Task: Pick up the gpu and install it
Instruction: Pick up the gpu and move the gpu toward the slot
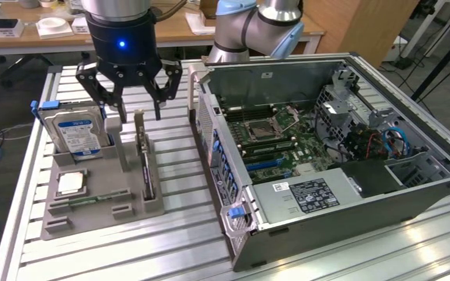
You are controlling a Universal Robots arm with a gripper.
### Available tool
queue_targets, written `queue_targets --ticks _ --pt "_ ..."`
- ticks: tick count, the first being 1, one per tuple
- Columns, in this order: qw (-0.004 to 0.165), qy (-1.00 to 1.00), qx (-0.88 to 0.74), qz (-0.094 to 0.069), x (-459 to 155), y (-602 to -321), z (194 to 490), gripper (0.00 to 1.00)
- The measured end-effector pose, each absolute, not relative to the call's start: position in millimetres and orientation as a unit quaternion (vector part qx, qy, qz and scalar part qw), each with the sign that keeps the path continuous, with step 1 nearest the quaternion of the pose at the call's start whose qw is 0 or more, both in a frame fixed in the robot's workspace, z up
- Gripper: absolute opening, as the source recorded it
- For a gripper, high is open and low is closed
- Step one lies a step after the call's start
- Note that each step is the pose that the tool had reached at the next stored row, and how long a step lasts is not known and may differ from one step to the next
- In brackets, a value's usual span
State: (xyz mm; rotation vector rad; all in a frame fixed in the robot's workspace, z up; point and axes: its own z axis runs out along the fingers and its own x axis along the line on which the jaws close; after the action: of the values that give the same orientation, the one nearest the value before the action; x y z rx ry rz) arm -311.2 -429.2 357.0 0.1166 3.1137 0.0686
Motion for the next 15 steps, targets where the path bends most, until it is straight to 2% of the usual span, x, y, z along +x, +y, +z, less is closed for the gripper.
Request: queue_targets --ticks 15 --pt "0.012 0.999 0.037 0.022 -311.2 -429.2 346.7 0.59"
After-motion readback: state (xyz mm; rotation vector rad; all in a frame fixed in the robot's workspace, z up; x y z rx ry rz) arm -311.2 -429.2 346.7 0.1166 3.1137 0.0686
